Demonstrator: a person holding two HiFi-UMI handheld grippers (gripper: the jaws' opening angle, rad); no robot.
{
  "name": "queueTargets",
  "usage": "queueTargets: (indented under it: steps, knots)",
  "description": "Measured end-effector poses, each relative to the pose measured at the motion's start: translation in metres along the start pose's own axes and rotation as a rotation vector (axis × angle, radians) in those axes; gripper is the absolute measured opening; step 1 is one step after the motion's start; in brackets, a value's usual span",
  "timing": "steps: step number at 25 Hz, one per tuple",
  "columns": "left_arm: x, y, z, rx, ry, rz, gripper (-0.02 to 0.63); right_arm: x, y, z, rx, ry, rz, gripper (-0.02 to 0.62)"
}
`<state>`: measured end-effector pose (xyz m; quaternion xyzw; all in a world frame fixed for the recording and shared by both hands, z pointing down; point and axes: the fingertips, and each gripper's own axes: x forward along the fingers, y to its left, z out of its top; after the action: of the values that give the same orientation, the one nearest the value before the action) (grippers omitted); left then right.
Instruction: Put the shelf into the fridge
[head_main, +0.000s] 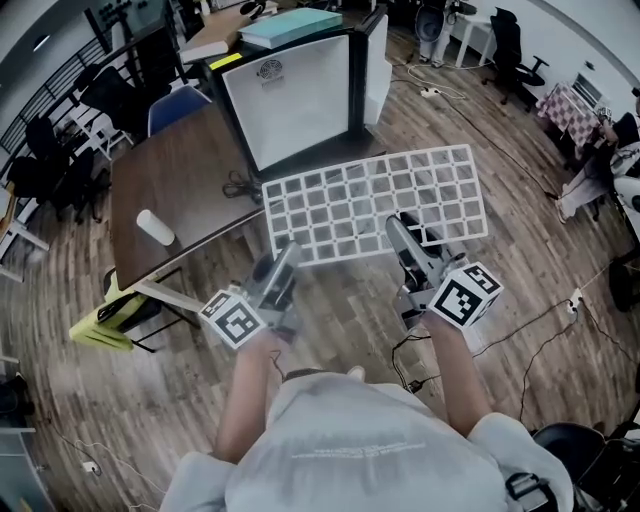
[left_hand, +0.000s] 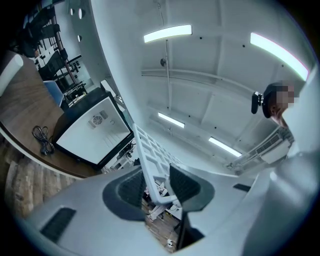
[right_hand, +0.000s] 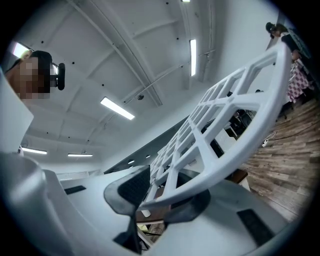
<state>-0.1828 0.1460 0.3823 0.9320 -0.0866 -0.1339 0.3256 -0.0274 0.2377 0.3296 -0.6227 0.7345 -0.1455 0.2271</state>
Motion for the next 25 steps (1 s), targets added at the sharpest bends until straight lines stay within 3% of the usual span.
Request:
queueTargets:
  steps: [13,19,25]
  knots:
    - [0.034,0.008,-0.01,-0.006,-0.009,0.038,0.141,0.004,-0.039,0.008,0.013,0.018,0.023,0.101]
    - [0.063,0.048,0.004,0.002,-0.015,0.032,0.141,0.045,-0.069,0.007,0.022,0.026,0.023,0.103]
    - [0.114,0.103,0.046,0.006,-0.037,0.016,0.141,0.12,-0.106,0.025,0.002,0.028,0.015,0.112]
